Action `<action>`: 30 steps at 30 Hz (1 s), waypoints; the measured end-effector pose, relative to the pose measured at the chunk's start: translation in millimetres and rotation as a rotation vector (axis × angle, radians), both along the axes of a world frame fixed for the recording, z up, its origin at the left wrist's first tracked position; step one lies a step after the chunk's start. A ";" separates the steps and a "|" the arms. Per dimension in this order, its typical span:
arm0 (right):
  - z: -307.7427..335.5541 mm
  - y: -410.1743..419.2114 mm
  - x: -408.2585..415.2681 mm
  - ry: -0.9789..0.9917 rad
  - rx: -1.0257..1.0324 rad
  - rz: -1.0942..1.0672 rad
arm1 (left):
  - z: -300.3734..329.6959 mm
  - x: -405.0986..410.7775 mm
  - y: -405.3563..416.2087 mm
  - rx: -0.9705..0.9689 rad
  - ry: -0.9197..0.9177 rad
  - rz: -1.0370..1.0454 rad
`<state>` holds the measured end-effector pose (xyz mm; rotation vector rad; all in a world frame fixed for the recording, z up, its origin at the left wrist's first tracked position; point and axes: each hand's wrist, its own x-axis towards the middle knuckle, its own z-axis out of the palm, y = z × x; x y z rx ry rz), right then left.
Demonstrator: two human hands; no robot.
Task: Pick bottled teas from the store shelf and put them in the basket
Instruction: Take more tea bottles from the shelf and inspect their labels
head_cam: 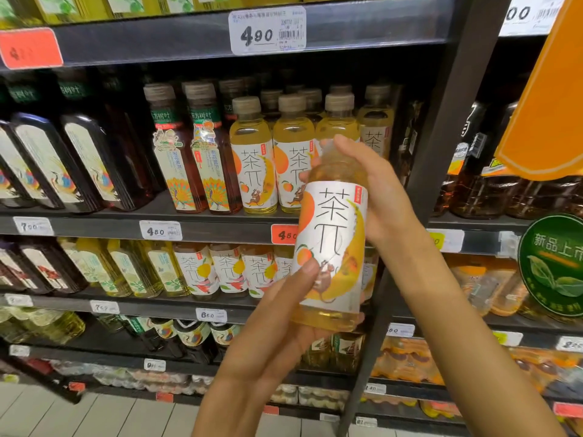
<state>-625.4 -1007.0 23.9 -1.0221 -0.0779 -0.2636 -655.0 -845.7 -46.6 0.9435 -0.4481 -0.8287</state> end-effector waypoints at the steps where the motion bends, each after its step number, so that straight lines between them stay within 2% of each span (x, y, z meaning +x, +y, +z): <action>1: 0.5 0.0 0.5 -0.050 -0.018 -0.009 | -0.1 -0.7 1.3 0.028 -0.020 0.021; 5: 4.3 0.2 -1.0 -0.121 -0.109 -0.031 | -2.2 -2.0 0.0 0.070 -0.166 0.062; 10: 3.4 4.9 -13.1 -0.051 -0.362 -0.039 | -8.5 1.0 -5.3 0.034 -0.152 0.141; 13: 2.3 8.4 -19.3 -0.071 -0.342 -0.081 | -11.4 6.3 -4.8 0.133 -0.312 0.191; 16: 2.5 11.9 -23.6 -0.165 -0.442 -0.172 | -7.8 11.2 -6.9 0.209 -0.456 0.225; 19: 0.5 14.7 -26.7 -0.248 -0.560 -0.216 | -8.5 15.1 -16.2 0.246 -0.521 0.319; 24: -5.0 9.6 -35.5 -0.413 -0.711 -0.124 | -13.5 19.4 -29.5 0.254 -0.597 0.400; 30: -12.9 -4.4 -47.7 -0.459 -0.689 0.018 | -13.3 32.3 -29.2 0.211 -0.714 0.478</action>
